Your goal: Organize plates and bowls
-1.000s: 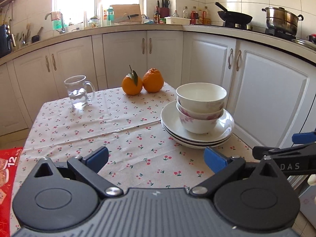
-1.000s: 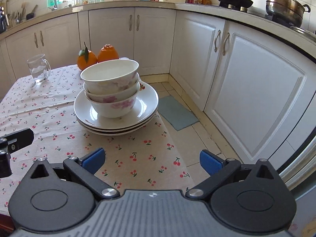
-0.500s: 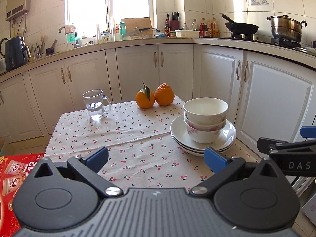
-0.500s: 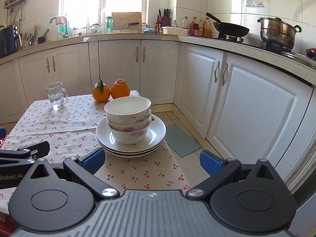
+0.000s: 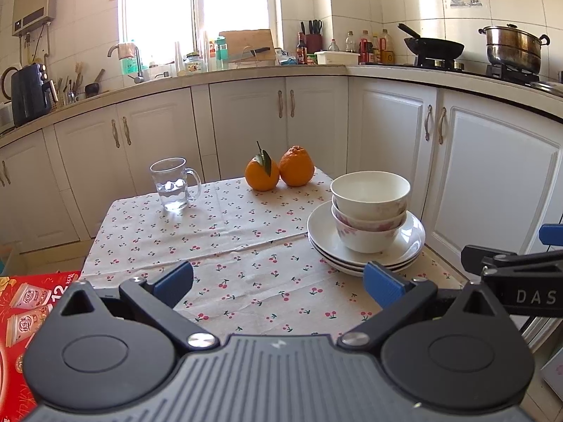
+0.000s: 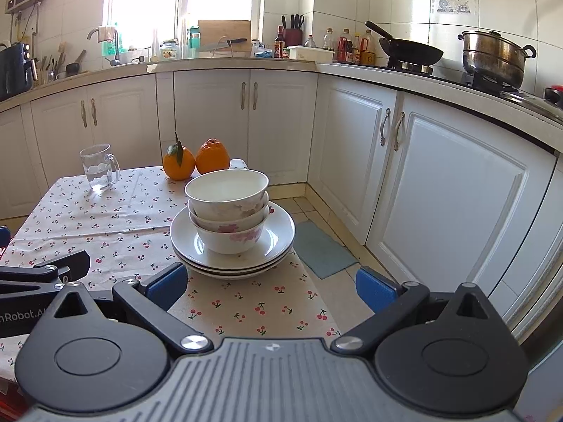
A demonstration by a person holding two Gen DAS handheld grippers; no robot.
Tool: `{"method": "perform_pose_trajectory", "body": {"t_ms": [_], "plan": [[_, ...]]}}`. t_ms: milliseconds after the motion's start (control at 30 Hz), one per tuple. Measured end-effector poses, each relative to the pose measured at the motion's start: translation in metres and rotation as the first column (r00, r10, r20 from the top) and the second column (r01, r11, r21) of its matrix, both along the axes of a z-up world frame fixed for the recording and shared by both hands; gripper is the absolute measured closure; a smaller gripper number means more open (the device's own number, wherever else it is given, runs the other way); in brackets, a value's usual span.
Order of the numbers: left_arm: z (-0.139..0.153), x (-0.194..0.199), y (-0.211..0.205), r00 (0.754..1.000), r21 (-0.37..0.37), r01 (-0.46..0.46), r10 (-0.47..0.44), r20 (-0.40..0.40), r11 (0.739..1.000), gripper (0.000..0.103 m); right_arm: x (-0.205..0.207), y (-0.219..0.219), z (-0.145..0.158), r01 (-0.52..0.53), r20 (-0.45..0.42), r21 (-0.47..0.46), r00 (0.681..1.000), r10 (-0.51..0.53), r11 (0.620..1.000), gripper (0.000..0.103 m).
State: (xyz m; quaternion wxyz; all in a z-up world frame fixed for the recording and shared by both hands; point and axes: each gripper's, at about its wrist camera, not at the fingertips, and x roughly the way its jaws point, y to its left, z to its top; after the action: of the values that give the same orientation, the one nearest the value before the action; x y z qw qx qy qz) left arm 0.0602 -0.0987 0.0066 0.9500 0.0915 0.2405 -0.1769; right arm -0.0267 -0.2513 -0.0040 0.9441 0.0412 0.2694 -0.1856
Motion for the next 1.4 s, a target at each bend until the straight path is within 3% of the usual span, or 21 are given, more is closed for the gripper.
{"method": "perform_pose_trajectory", "body": {"t_ms": [1400], "plan": [[0.0008, 0.0000, 0.0020, 1.000, -0.007, -0.007, 0.007, -0.001, 1.000, 0.001, -0.0019, 0.0056, 0.0027, 0.010, 0.004, -0.026, 1.000, -0.010, 1.000, 0.000]]}}
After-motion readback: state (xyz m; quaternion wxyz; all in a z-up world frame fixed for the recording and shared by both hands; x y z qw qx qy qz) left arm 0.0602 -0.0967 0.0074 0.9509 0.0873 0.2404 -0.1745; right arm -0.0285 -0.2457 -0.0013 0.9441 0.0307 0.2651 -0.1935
